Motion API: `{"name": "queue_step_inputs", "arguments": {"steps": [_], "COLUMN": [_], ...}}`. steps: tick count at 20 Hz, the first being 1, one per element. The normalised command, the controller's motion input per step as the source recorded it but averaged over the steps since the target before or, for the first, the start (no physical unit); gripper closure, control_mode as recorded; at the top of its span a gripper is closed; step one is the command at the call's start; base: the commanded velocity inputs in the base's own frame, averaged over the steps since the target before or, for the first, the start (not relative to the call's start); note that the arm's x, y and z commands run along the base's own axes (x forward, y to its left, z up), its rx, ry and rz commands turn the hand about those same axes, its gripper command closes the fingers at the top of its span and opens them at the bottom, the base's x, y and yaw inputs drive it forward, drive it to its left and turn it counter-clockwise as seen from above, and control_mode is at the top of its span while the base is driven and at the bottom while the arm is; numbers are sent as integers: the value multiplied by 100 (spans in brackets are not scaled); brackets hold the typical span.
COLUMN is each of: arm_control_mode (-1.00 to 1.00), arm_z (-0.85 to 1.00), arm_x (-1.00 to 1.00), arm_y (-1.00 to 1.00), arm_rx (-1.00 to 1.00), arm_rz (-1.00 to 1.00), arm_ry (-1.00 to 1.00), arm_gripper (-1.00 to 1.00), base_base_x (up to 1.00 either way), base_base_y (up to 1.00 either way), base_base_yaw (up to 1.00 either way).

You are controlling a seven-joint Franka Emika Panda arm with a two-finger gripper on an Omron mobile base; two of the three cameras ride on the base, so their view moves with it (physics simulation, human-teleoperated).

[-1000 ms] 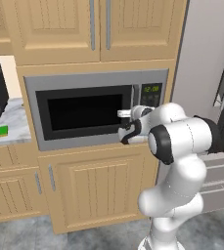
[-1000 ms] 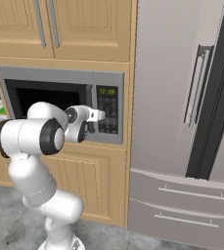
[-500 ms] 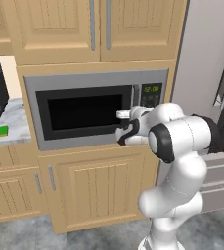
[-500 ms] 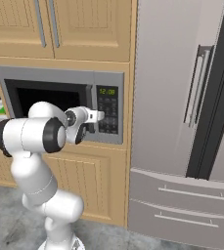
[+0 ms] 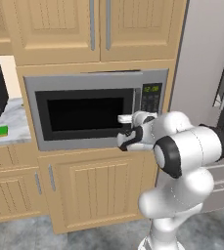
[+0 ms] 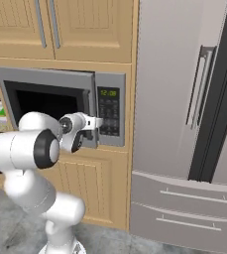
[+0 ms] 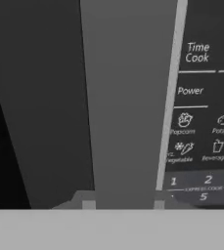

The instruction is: Place the sponge inside the microwave to prepare for sanitizing.

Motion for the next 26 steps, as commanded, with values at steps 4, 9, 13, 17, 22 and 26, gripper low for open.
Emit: {"name": "queue_step_inputs", "arguments": {"steps": [4, 9, 13, 17, 22, 26], "arm_control_mode": [-100, -100, -100, -100, -100, -100], "arm_z": [12, 0, 0, -17, -21, -29], "arm_x": [-71, -79, -95, -91, -36, -4], "arm_y": [60, 59, 56, 69, 73, 79], "arm_rx": [2, 0, 0, 0, 0, -3], "arm_rz": [0, -1, 0, -6, -10, -21], "arm_ry": [17, 23, 23, 16, 0, 4], "arm_gripper": [100, 100, 100, 100, 100, 100], "base_base_x": [0, 0, 0, 0, 0, 0], "base_base_y": [0, 0, 0, 0, 0, 0], "base_base_yaw": [0, 0, 0, 0, 0, 0]}}
